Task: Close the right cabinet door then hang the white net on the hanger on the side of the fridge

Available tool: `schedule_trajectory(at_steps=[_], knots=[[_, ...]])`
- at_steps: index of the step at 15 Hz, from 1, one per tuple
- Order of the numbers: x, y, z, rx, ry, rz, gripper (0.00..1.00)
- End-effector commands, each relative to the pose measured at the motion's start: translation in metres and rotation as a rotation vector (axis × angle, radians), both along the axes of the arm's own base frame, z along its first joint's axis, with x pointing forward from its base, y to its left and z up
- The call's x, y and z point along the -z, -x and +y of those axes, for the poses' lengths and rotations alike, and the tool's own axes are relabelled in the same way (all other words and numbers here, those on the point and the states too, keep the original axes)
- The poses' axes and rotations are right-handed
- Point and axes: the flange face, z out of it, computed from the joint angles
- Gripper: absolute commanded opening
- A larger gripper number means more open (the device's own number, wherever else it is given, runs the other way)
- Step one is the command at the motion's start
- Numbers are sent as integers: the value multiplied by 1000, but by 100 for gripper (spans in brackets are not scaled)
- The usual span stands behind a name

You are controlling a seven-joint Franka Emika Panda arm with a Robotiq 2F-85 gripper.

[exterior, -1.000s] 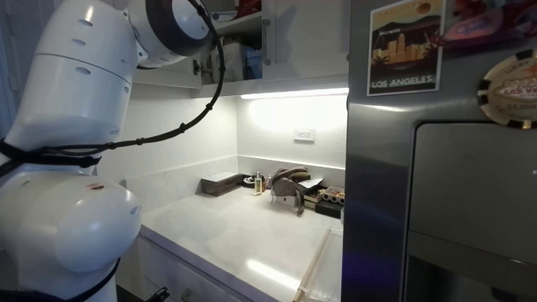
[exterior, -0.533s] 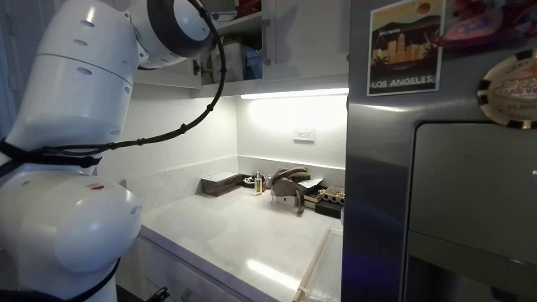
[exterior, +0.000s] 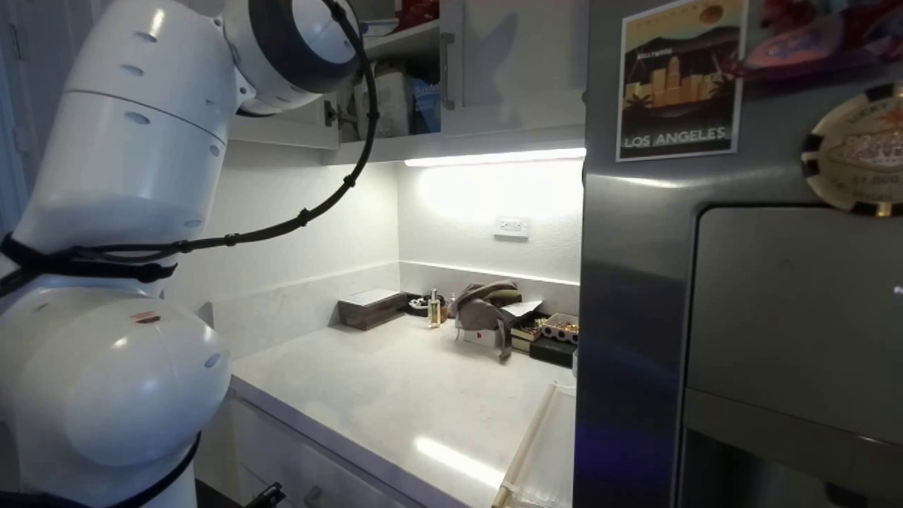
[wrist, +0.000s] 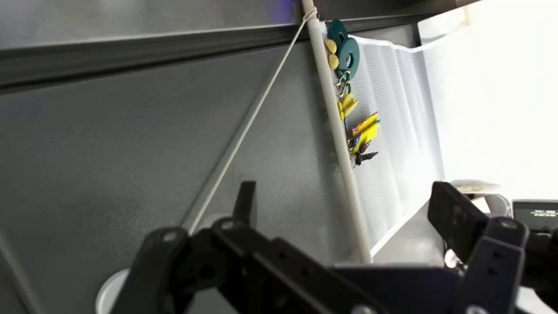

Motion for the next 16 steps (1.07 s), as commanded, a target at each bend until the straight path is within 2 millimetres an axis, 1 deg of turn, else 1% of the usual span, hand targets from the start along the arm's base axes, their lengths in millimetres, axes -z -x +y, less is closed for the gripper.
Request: schedule_trajectory(at_steps=[1, 4, 7, 12, 16], knots=[[1, 6, -7, -133, -92, 17, 100], [0, 3, -6, -275, -160, -9, 100], [-2, 6, 0, -406, -242, -38, 100], [-6, 19, 16, -641, -367, -43, 100], [4, 20, 24, -777, -469, 26, 100]])
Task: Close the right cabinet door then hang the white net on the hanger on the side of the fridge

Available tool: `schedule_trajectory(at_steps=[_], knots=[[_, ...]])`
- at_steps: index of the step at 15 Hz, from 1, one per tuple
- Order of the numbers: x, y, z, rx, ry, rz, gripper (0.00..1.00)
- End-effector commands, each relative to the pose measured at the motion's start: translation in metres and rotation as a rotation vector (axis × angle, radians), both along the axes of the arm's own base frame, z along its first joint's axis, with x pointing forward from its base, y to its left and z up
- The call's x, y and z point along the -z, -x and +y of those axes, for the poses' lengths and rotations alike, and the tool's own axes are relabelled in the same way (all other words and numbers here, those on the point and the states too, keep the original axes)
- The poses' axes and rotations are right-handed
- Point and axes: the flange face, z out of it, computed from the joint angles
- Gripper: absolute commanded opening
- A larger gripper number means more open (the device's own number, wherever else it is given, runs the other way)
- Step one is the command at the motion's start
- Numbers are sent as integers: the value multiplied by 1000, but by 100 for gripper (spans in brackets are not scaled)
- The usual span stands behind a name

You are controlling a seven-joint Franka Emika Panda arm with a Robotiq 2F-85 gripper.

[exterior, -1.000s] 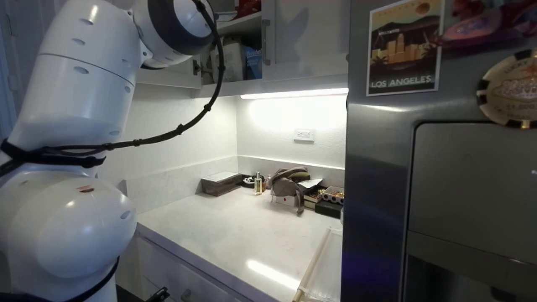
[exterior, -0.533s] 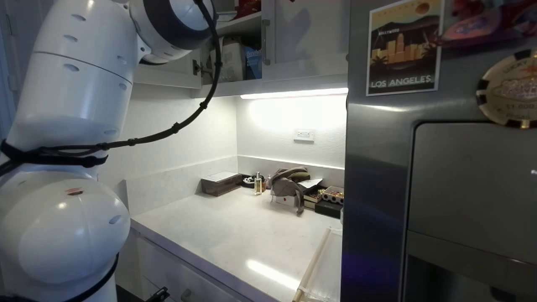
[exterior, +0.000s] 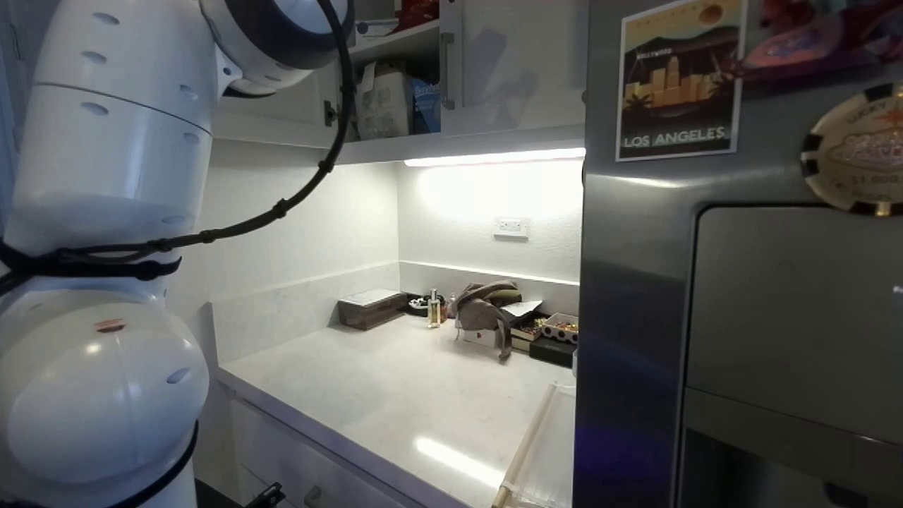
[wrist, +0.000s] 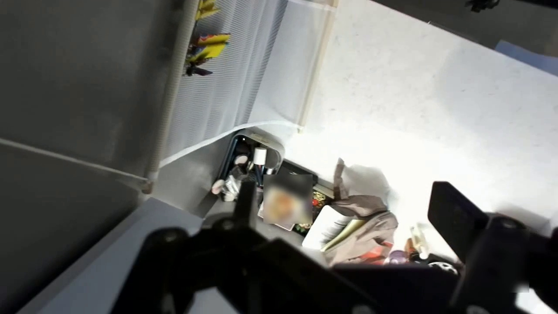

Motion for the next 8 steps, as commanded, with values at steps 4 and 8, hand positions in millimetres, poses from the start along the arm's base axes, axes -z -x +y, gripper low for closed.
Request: schedule_trajectory(at_steps=[4, 8], knots=[[10, 3, 6, -113, -46, 82, 100], [13, 4, 6, -139, -55, 105, 100]])
